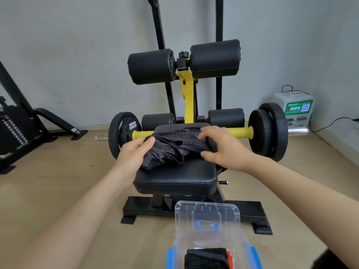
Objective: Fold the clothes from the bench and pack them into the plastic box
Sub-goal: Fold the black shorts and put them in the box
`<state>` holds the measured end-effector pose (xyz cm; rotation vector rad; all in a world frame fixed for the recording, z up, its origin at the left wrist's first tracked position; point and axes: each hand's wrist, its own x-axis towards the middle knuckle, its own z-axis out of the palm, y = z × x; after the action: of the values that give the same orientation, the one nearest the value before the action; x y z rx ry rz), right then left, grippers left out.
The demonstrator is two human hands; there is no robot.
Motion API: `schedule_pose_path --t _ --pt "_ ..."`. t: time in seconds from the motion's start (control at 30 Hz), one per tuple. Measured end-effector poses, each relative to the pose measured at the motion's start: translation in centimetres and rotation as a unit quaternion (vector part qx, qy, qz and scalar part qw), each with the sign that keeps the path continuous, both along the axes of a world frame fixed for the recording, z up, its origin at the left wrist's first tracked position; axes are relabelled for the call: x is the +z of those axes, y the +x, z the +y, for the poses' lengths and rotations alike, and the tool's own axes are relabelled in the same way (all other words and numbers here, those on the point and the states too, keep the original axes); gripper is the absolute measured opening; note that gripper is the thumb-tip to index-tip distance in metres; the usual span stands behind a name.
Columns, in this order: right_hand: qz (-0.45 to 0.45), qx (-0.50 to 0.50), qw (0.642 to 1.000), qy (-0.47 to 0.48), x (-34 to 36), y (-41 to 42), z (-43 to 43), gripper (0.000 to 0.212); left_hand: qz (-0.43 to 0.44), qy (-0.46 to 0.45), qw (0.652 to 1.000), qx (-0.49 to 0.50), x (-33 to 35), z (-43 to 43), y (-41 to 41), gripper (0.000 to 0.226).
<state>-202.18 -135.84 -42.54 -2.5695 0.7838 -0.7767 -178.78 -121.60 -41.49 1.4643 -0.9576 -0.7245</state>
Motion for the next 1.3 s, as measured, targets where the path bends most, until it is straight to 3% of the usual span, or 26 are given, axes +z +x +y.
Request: schedule_pose_path --t 0.07,0.1,0.17,0.3,0.43,0.57,0.63,0.73,0.8,0.87,1.0,1.17,1.3 --pt "0.087 0.017 0.996 -0.003 -0.9 1.3 -0.1 0.069 0.042 -0.010 0.999 -0.018 0.3 -0.3 -0.8 0.027" --pt "0.125 0.010 0.992 -0.004 -1.5 1.7 -0.4 0.073 0.064 -0.013 0.998 -0.017 0.4 -0.5 -1.0 0.029" --pt "0.160 0.002 0.987 0.004 -2.1 1.9 -1.4 0.064 0.098 -0.018 0.995 -0.001 0.6 -0.8 -1.1 0.034" --pt "0.116 -0.003 0.993 0.023 -1.6 0.6 -2.5 0.011 0.135 -0.023 0.990 0.044 0.9 -1.2 -0.8 0.032" --pt "0.199 -0.034 0.975 0.094 -0.1 -2.8 -3.0 0.005 0.178 -0.044 0.980 0.080 1.3 -1.4 -0.8 0.026" --pt "0.362 -0.006 0.914 0.182 1.5 -7.0 -2.1 0.010 0.192 -0.046 0.980 0.022 1.3 -1.8 -2.2 0.034" --pt "0.293 0.002 0.932 0.214 1.8 -7.9 -1.2 0.013 0.179 -0.038 0.983 -0.032 1.7 -2.0 -3.8 0.035" --pt "0.037 -0.004 0.972 0.232 2.0 -7.3 0.1 0.016 0.161 -0.039 0.979 -0.121 2.4 -2.0 -6.2 0.041" --pt "-0.065 0.024 0.968 0.240 2.3 -6.2 1.0 0.046 0.148 -0.039 0.974 -0.170 2.7 -2.0 -7.4 0.044" --pt "-0.095 0.071 0.960 0.252 2.4 -5.2 1.8 0.060 0.134 -0.036 0.970 -0.197 2.9 -1.9 -8.5 0.044" --pt "-0.146 0.114 0.945 0.270 2.4 -4.4 2.6 0.019 0.122 -0.044 0.972 -0.198 3.4 -1.5 -9.4 0.040" --pt "-0.221 0.078 0.914 0.331 3.8 -5.1 2.6 0.023 0.113 -0.021 0.983 -0.142 3.4 -1.3 -8.1 0.040" --pt "-0.225 0.063 0.922 0.310 4.4 -4.9 2.5 0.022 0.108 -0.017 0.987 -0.116 3.1 -1.3 -7.0 0.036"
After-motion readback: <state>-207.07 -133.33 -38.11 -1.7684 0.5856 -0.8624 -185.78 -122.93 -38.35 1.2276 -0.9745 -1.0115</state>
